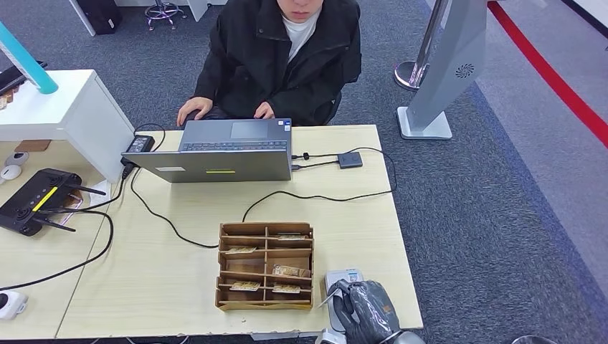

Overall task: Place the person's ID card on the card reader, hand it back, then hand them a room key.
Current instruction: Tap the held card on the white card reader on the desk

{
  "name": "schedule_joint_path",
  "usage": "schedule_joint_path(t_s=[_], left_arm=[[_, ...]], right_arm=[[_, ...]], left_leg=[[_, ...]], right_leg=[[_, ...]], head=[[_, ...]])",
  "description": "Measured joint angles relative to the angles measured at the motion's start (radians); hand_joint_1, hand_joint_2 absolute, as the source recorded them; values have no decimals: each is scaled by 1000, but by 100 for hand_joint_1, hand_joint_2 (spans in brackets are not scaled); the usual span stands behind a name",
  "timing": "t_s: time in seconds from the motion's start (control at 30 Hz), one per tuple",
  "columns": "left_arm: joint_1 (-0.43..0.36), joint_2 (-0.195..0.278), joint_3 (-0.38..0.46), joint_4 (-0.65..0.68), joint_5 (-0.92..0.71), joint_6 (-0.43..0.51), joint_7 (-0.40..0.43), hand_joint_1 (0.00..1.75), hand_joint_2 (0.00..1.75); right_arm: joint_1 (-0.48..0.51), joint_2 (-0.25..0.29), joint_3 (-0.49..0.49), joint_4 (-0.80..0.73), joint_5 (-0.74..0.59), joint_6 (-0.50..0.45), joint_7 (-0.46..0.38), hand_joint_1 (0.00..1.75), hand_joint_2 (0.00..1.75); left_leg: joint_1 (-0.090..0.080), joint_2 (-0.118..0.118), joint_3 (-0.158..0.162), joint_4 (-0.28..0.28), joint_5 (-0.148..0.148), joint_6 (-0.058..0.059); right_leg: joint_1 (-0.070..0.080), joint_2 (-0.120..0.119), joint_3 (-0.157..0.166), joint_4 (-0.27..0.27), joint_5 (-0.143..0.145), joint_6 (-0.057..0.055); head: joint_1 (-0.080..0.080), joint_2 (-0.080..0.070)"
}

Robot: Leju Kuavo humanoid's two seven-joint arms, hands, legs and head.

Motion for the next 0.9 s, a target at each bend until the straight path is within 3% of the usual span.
schedule_joint_path(t_s=[0.47,0.9], left_arm=[[0,0,-7,-1,-7,0,0,0,0],[0,0,-11,-1,-6,0,0,0,0]], right_arm=[[-12,-1,28,42,-20,-7,-2,175,175],[-21,-4,36,73,5,-55,61,175,175]], left_leg=[[0,0,0,0,0,0],[0,0,1,0,0,0]], right_leg=[[0,0,0,0,0,0],[0,0,1,0,0,1]], head=[[0,0],[0,0]])
